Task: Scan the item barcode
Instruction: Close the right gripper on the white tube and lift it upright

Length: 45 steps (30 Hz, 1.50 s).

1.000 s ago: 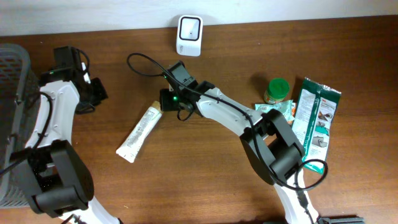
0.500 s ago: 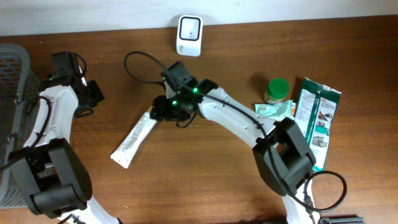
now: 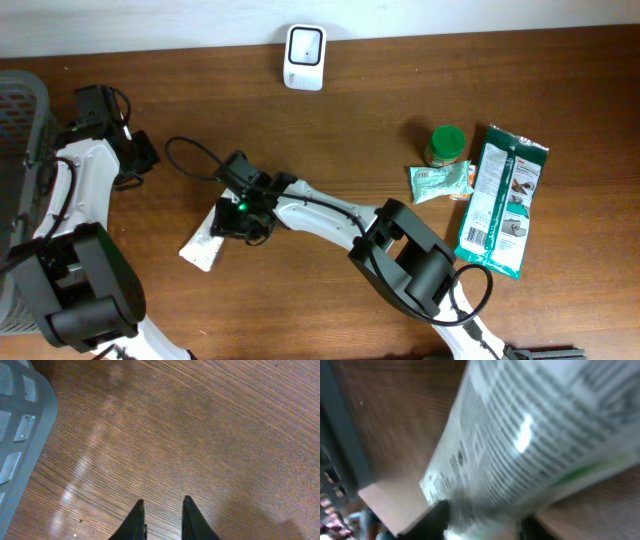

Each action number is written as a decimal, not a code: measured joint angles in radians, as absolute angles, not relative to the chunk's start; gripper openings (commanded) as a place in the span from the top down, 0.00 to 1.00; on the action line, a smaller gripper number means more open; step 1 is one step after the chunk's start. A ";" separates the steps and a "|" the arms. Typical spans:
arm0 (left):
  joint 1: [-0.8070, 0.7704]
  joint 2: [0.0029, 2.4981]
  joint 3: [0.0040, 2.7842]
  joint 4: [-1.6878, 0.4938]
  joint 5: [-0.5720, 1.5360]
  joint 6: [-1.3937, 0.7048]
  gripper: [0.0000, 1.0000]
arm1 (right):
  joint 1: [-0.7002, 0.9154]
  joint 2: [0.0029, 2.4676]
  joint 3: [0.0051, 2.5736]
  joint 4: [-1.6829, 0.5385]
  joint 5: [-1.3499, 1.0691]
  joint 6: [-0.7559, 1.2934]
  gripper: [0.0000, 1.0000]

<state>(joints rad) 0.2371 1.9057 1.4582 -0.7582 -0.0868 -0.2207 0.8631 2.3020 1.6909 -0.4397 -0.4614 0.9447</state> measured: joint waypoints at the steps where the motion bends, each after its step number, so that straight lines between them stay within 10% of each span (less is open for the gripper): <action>1: 0.237 1.906 1.458 -0.759 -0.087 -0.221 0.82 | 0.860 2.302 1.691 -0.439 -0.463 0.939 0.87; 21: 0.170 1.906 1.458 -0.797 0.068 -0.221 0.88 | 0.570 2.234 1.709 -0.962 -0.524 0.011 0.96; 24: 0.132 1.906 1.458 -0.797 0.078 -0.222 0.77 | 0.549 2.233 1.709 -0.982 -0.525 -0.047 0.89; 28: 0.130 1.906 1.458 -0.797 0.079 -0.221 0.03 | 0.521 2.233 1.709 -0.988 -0.512 -0.087 0.66; 45: 0.130 1.906 1.458 -0.797 0.079 -0.225 0.01 | 0.398 1.981 1.730 -1.163 -0.495 -0.117 0.23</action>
